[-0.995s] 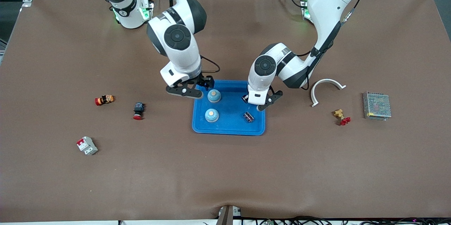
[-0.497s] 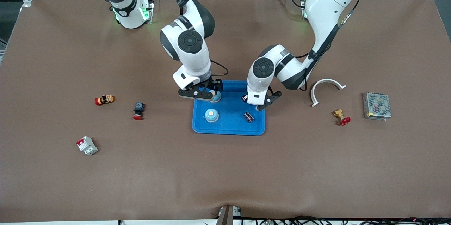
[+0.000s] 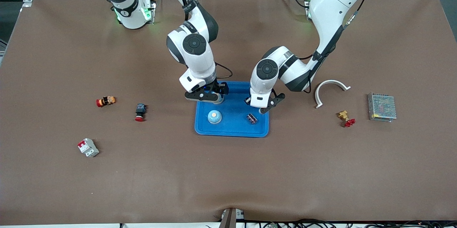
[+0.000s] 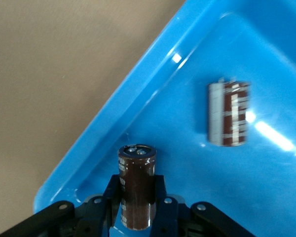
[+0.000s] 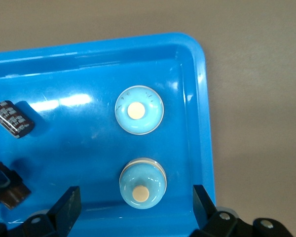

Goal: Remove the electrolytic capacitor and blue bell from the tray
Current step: 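Carry the brown capacitor with the left gripper toward the white clamp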

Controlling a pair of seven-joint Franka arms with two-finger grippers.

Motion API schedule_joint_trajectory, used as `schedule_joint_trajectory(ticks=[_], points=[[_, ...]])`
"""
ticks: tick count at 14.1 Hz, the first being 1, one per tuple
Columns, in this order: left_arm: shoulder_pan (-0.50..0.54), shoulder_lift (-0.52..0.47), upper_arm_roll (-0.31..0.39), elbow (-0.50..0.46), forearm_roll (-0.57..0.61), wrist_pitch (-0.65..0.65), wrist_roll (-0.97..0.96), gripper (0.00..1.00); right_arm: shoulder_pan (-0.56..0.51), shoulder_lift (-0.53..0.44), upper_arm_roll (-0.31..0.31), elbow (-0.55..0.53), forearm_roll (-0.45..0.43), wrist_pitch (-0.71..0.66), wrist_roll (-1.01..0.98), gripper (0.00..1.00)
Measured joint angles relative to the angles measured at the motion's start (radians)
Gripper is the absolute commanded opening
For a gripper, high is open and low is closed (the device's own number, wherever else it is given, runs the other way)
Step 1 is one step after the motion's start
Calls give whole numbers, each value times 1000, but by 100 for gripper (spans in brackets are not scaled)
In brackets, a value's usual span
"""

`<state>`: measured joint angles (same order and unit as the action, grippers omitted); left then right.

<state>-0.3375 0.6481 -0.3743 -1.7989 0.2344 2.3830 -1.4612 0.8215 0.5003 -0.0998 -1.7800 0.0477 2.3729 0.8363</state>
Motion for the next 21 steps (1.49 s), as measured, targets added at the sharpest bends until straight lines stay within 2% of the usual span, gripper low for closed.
schedule_joint_trajectory(ticks=[5,9,12,21], points=[[26,-95,4,67,6,-99,19,0,23,31,0,-11,0,9,1,100],[141,-200,8,69,9,-231,210,0,24,32,0,-22,0,18,1,100],[231,-229,9,64,9,-322,342,0,26,47,0,-25,0,42,1,100],[442,-301,8,-86,11,-340,625,0,49,99,0,-26,-1,75,1,100]])
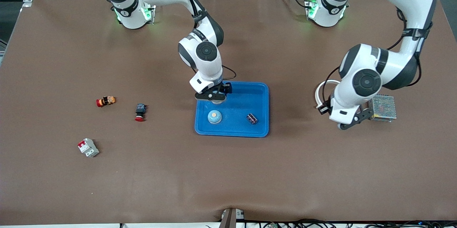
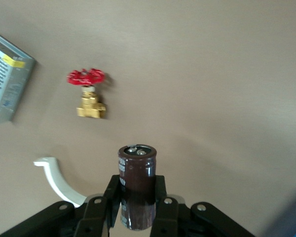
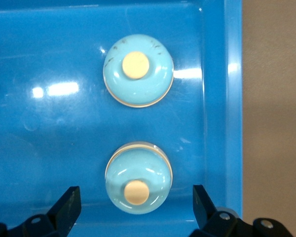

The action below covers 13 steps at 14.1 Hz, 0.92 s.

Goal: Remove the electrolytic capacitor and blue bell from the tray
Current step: 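Carry the brown capacitor with the left gripper toward the white clamp, then release the capacitor by the clamp while the right gripper grasps a bell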

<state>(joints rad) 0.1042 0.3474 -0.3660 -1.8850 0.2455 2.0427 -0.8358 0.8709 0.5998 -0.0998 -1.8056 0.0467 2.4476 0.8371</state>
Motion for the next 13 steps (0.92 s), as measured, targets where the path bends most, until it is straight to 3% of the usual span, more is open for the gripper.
schedule_joint_trajectory(ticks=[5,13], points=[[53,-26,-1,-100,0,37,24,0,6,24,-1,0,0,21,0,100],[116,-37,-1,-323,0,291,50,0,6,41,-6,0,0,62,0,100]])
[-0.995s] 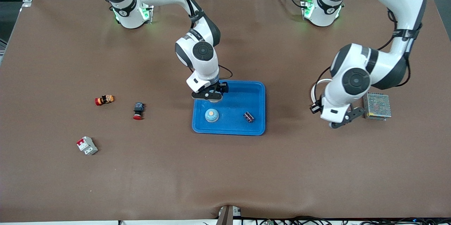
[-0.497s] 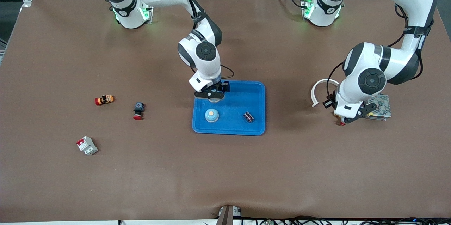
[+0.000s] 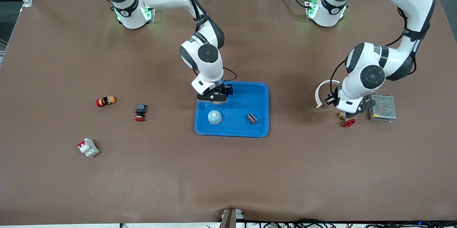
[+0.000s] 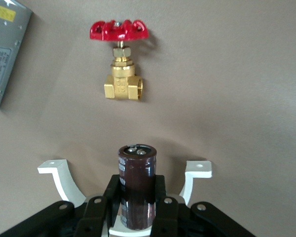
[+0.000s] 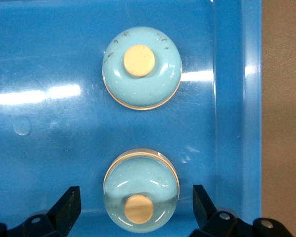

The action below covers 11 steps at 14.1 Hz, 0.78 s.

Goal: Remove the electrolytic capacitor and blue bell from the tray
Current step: 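Release the capacitor by the clamp while the right gripper grasps a bell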

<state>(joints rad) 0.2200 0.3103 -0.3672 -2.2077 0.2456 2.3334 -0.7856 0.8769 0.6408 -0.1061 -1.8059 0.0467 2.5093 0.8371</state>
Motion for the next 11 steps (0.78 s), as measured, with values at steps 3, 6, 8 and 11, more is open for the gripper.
schedule_joint_trajectory(ticks=[3,6,8,11], points=[[34,-2,0,-54,0,85,4,0,0,1,-1,0,0,0,0,100],[40,3,0,-81,0,116,4,0,0,7,-2,0,0,6,0,100],[40,17,0,-86,0,126,4,0,0,13,-3,0,0,10,0,100],[41,36,0,-87,14,130,5,0,0,18,-3,0,0,15,0,100]])
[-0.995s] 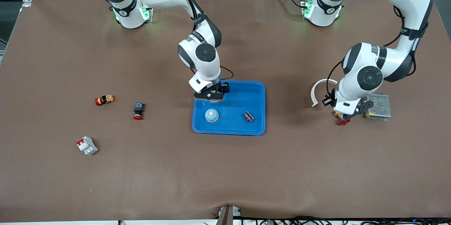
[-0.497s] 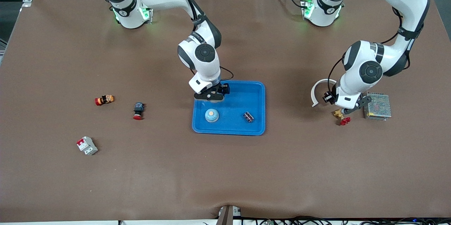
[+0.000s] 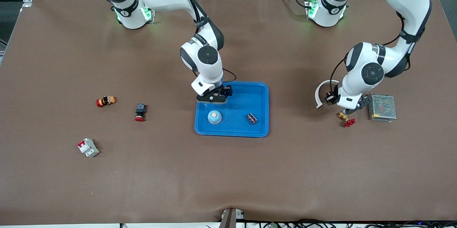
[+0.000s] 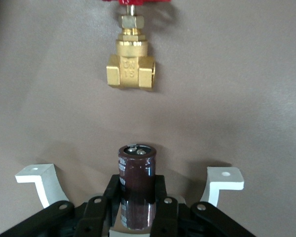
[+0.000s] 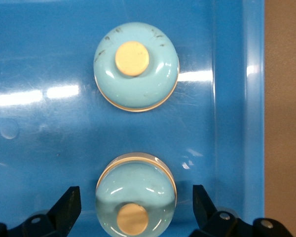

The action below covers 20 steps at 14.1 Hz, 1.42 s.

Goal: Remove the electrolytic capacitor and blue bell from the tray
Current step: 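Release the capacitor by the clamp while the right gripper grasps a bell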

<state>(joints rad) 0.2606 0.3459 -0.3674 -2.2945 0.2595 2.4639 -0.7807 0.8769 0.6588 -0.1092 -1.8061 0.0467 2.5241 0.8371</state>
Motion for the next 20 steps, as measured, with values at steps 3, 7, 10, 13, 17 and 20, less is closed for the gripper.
schedule_joint_trajectory(ticks=[3,7,10,13,17,20], points=[[7,17,2,0,59,4,0,0,0,1,0,0,0,3,0,100],[22,25,2,1,66,11,0,33,0,1,0,0,0,5,0,78],[23,25,2,5,66,18,0,78,0,1,0,0,0,6,0,60],[23,21,1,31,67,19,-2,100,0,1,0,2,0,6,0,46],[22,0,-14,108,68,-65,-2,100,0,1,-1,5,0,6,0,45],[20,-17,-73,273,48,-267,-7,100,-1,-12,-5,26,0,-32,0,42]])
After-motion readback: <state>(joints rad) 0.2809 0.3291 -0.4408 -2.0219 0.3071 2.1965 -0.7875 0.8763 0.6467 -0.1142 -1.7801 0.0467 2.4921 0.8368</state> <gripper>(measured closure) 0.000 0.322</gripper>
